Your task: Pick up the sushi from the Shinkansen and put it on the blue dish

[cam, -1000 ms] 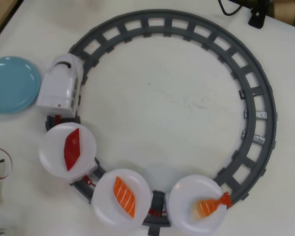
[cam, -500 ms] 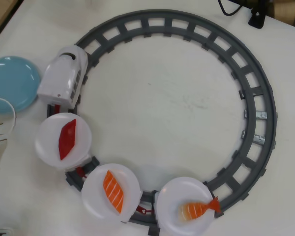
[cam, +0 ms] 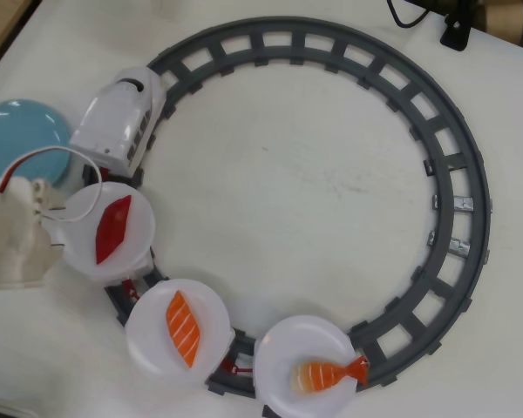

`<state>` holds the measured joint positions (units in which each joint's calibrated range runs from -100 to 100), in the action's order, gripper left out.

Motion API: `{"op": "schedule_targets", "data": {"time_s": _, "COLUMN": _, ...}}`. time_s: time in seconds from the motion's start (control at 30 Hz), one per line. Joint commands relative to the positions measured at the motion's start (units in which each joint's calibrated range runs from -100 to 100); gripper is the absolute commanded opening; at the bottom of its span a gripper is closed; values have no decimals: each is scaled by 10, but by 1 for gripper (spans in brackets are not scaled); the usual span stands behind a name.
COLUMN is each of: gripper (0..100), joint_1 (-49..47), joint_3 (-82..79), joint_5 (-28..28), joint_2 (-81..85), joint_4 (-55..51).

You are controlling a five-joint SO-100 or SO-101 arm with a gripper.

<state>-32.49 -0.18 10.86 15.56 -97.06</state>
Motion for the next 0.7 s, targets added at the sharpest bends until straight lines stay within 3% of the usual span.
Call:
{"op": "schedule_targets", "data": {"time_s": 0.0, "gripper": 24, "joint_1": 27, "joint_3": 56, "joint_5": 11, "joint_2": -3, "joint_4": -22}}
{"op": "schedule_targets", "data": {"time_s": 0.43, "gripper": 24, "joint_1": 153, "joint_3": 56, "joint_5": 45, "joint_2": -3, "joint_4": -22}}
{"op": "schedule_targets", "data": {"time_s": 0.67, "gripper": 24, "joint_1": 233, "joint_3": 19, "joint_5": 95, "joint_2": -3, "joint_4": -22}}
